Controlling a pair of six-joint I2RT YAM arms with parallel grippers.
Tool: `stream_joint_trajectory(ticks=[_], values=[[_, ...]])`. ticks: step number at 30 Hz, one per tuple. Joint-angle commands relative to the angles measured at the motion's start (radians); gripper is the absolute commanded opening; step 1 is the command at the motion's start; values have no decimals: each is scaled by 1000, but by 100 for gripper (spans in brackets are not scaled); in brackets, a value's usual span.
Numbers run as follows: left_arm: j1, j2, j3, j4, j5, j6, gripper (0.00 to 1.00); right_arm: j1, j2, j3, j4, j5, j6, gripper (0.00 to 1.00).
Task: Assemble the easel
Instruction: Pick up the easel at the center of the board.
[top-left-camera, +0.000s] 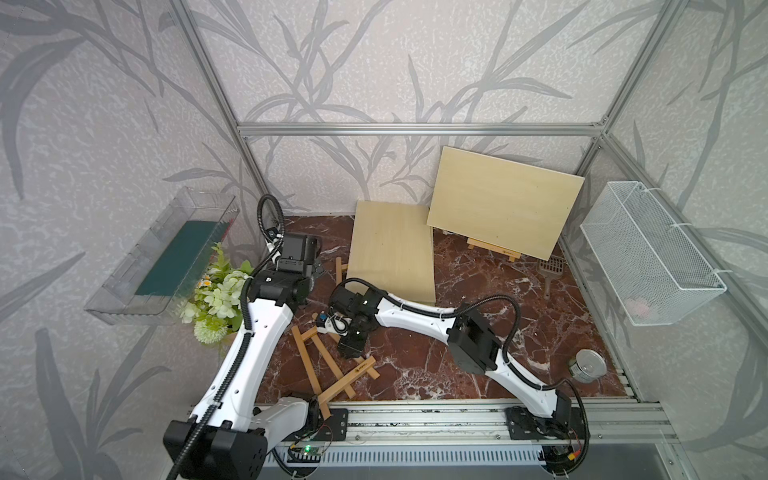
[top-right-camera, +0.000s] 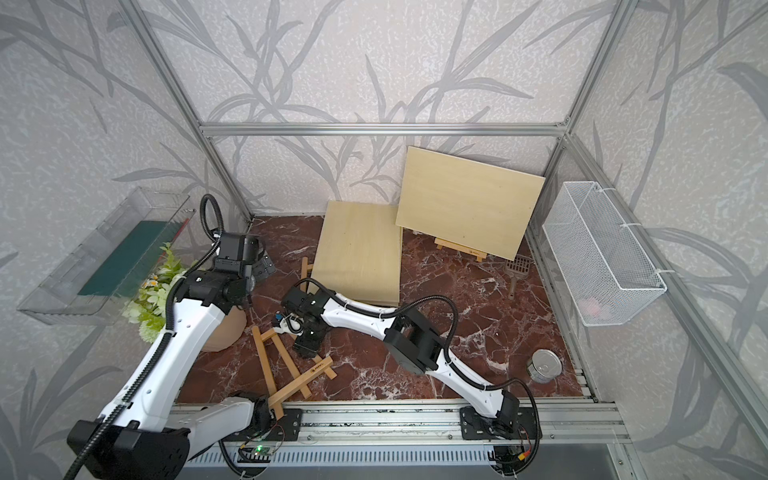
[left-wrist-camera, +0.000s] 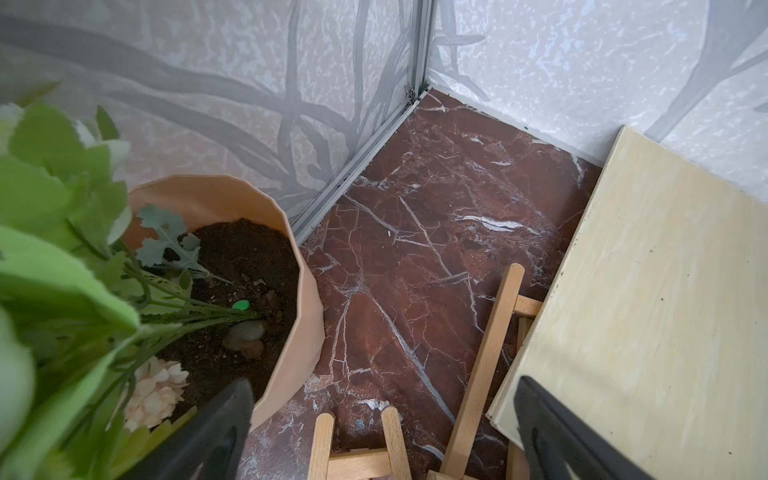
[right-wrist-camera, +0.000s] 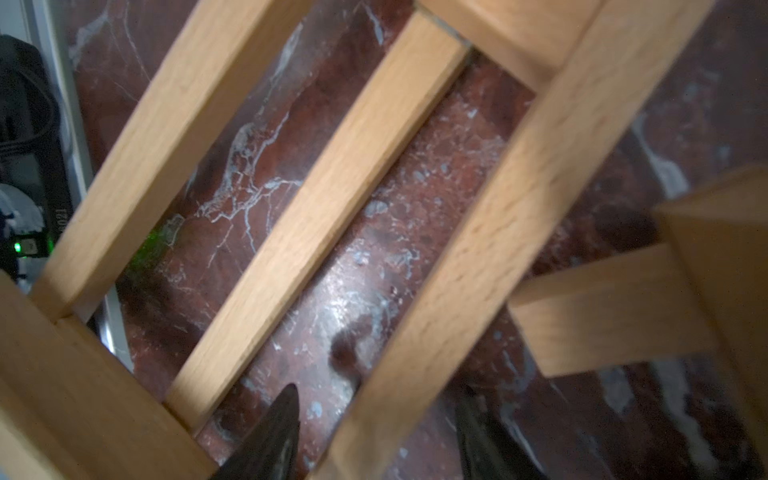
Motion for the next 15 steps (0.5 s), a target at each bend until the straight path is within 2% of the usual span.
stream_joint_trajectory(ticks=[1, 7, 11, 13, 15], values=[[3, -19, 9, -46, -38, 19, 99, 31, 54, 19, -132, 108, -35, 51], [3, 5, 41, -43, -31, 27, 99, 30, 22, 13, -84, 3, -59, 21], [3, 12, 71, -44, -28, 22, 99, 28, -69, -77, 4, -27, -100, 5], [3, 10, 86, -49, -28, 22, 100, 20, -142, -158, 67, -56, -116, 0], [2, 7, 105, -57, -30, 25, 99, 10, -234, -248, 135, -94, -131, 0]])
